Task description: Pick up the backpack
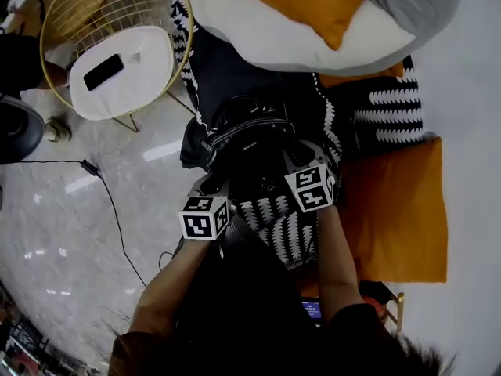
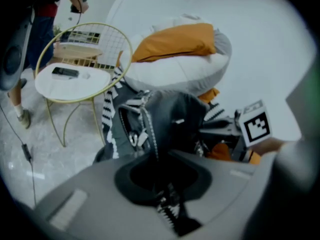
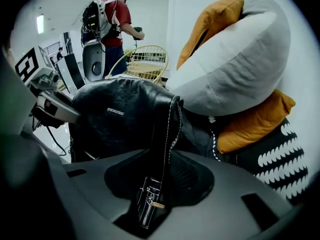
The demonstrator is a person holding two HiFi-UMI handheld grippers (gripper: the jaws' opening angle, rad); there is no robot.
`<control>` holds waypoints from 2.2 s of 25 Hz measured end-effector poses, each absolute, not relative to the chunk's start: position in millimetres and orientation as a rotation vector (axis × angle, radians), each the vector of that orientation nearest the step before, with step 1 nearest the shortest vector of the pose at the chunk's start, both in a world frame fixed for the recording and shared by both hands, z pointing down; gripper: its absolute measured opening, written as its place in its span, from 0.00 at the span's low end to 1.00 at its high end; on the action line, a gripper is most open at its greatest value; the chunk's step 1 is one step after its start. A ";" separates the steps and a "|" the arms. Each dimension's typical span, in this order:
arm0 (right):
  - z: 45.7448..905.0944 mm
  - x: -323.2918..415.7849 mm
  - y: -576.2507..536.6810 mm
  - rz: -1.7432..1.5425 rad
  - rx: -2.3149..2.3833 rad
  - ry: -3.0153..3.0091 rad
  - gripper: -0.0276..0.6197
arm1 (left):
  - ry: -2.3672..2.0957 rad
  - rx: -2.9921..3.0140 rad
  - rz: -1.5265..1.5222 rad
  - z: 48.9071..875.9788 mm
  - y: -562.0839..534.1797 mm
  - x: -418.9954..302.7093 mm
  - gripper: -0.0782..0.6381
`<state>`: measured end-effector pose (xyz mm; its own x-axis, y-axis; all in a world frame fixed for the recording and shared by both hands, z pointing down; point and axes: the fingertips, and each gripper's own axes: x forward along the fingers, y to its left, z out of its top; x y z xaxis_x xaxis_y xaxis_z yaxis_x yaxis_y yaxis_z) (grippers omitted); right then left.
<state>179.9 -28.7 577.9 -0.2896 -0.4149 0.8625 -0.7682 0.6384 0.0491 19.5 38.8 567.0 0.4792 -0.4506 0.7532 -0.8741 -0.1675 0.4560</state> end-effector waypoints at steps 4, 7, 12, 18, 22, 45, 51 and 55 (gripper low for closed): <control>563.7 188.1 -9.6 0.534 1.005 -1.918 0.23 | -1.082 1.862 0.575 543.6 44.1 25.0 0.17; 550.6 188.4 1.6 0.572 1.067 -1.916 0.23 | -1.077 1.924 0.581 525.3 39.0 21.8 0.17; 529.8 186.4 10.9 0.578 1.138 -1.947 0.22 | -1.084 2.022 0.571 496.8 28.6 16.1 0.17; 477.5 179.8 14.7 0.493 1.196 -2.022 0.22 | -1.094 2.107 0.542 448.1 27.3 8.4 0.16; 455.7 171.9 22.7 0.472 1.202 -2.031 0.22 | -1.095 2.118 0.528 428.6 34.6 0.3 0.16; 353.4 143.0 81.9 0.482 1.553 -1.990 0.22 | -0.940 2.457 0.493 327.8 46.5 -27.2 0.16; 315.1 115.8 87.1 0.455 1.596 -1.973 0.22 | -0.917 2.498 0.446 297.0 41.9 -54.4 0.16; 295.3 102.1 98.9 0.432 1.615 -1.989 0.22 | -0.922 2.521 0.420 280.4 48.1 -68.2 0.16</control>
<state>102.1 98.9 295.3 -0.1394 -0.7971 0.5876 -0.9690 0.2320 0.0849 -68.2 48.1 280.4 0.7343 -0.5381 0.4137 -0.6654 -0.6913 0.2818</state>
